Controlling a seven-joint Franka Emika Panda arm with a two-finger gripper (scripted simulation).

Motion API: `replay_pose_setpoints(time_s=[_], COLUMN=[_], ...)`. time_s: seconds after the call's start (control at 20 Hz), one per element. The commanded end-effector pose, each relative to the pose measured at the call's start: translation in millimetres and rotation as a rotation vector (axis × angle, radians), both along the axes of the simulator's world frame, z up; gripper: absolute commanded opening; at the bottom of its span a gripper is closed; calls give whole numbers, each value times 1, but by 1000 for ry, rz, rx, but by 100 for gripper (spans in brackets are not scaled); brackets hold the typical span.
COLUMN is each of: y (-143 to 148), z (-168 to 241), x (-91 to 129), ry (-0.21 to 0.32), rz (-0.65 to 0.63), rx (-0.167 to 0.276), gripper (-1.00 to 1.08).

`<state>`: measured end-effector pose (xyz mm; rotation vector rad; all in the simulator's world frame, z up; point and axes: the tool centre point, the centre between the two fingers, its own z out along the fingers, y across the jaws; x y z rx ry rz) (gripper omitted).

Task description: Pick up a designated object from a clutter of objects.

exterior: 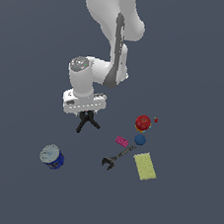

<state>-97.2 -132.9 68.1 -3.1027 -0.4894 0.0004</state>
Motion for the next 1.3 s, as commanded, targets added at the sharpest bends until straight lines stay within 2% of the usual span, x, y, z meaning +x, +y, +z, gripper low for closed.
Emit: replay_pose_setpoints(time_s=[0.0, 0.45, 0.75, 0.8, 1.25], y=[0, 0, 0, 0, 0], z=[-4, -39, -48, -48, -48], x=[0, -2, -2, -2, -2], ry=[0, 0, 0, 0, 0], rz=[0, 1, 2, 2, 2], rx=[0, 0, 0, 0, 0], gripper=[100, 100, 100, -100, -100])
